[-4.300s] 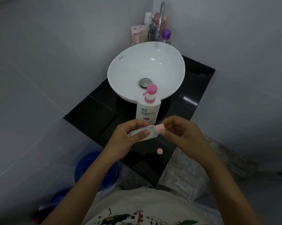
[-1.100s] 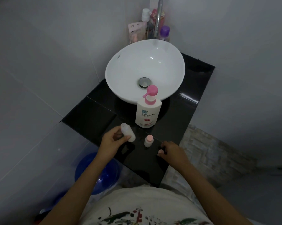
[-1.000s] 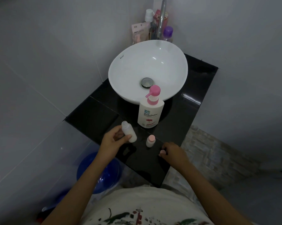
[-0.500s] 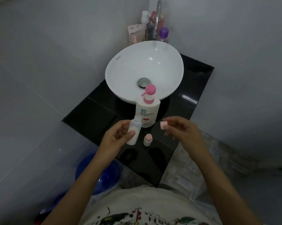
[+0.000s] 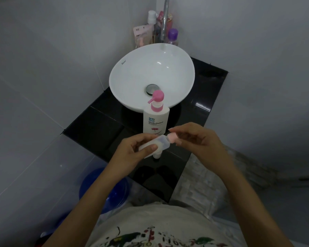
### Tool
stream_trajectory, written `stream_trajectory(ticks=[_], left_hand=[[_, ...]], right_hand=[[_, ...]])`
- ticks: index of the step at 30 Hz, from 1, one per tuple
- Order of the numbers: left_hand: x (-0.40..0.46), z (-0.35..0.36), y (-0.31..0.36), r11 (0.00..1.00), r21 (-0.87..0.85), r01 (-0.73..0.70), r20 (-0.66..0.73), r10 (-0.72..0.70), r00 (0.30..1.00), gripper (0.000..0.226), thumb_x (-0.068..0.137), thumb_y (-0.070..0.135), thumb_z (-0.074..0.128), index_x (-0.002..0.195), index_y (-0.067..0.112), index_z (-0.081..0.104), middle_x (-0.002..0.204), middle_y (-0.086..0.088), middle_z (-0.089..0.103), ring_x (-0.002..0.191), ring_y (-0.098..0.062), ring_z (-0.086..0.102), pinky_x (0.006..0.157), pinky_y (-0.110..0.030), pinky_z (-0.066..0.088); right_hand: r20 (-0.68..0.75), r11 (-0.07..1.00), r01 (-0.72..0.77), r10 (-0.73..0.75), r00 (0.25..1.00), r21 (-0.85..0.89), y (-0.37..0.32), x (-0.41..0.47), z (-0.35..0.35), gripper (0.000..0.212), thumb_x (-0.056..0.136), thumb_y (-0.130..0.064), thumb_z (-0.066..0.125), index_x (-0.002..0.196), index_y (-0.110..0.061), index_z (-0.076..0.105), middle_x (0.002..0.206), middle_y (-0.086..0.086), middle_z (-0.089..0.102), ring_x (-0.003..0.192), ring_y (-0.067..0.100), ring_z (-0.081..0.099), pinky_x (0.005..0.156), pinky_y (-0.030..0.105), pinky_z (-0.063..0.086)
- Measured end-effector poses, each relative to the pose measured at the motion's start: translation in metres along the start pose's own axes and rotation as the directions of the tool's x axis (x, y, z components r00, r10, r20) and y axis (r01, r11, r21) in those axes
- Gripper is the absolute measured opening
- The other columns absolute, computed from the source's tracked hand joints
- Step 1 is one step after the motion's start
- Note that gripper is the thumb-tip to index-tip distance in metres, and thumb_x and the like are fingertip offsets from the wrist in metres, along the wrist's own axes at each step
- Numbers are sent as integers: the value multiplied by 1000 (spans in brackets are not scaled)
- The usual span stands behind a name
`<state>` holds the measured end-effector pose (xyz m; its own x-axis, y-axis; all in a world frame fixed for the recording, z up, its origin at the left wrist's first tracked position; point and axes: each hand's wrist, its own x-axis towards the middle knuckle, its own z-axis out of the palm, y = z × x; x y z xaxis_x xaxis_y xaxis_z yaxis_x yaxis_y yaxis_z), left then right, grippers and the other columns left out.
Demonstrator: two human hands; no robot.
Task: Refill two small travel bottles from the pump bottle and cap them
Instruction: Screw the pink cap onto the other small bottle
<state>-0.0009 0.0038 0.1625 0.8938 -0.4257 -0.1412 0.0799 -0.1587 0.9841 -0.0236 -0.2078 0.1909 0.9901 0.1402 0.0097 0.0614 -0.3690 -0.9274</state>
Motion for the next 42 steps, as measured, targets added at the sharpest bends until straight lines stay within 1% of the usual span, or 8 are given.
stream_trajectory(ticks=[7,10,16,22,27,32,38,42], left_hand=[[0,5,5,1000,25,1,11,-1,1000,33,74,35,59,107,30,64,108,11,67,100,-1,62,80,-12,50],[1,6,7,1000,9,14,13,-15,1000,32,74,35,59,105,31,65,108,11,67,100,0,62,79,-12,50],[3,7,10,1000,-8,25,6,-25,1000,27,79,27,60,105,29,65,110,8,67,101,0,62,77,-11,50],[3,9,13,999,-10,34,2,-34,999,26,78,29,60,103,32,64,110,8,66,103,-2,60,78,-11,50],[2,9,13,999,-6,39,-7,-40,999,32,76,32,60,107,26,66,112,5,67,103,-4,61,79,-12,50],[0,13,16,999,-29,30,6,-30,1000,29,73,32,60,102,28,66,107,8,67,99,2,62,76,-9,49],[-2,11,16,997,-65,41,-15,-42,999,35,75,29,60,107,20,67,110,2,68,98,0,63,75,-10,49],[-3,12,17,998,-48,37,-14,-38,999,28,82,18,61,109,14,66,110,1,67,96,2,63,72,-9,49]], right_hand=[[-24,988,-98,95,995,-121,-6,0,-2,4,83,-36,60,82,-37,65,69,-10,65,55,2,59,55,12,49],[-59,979,-122,114,992,-164,-6,0,-2,30,75,-59,48,79,-34,65,62,-7,63,51,4,56,53,16,46],[59,996,-74,77,995,-56,1,-4,-14,23,82,-17,70,103,-20,65,88,2,67,76,20,66,70,33,58],[-75,980,-148,139,987,-132,-8,-5,-3,44,74,-63,46,83,-24,65,64,0,66,51,9,59,55,28,52],[33,996,-44,47,998,-73,-6,-9,-13,18,82,-25,66,100,-27,62,85,1,68,69,11,64,63,21,54],[-59,980,-144,137,989,-140,-8,-9,-5,40,74,-64,45,77,-28,64,60,-2,64,49,7,58,56,30,52],[47,997,-24,28,999,-78,-5,-14,-13,21,85,-18,65,103,-28,62,86,-5,68,72,7,64,63,16,52],[-84,986,-109,99,992,-126,-7,-13,1,35,78,-56,49,81,-26,66,64,-3,66,55,6,60,56,19,50]])
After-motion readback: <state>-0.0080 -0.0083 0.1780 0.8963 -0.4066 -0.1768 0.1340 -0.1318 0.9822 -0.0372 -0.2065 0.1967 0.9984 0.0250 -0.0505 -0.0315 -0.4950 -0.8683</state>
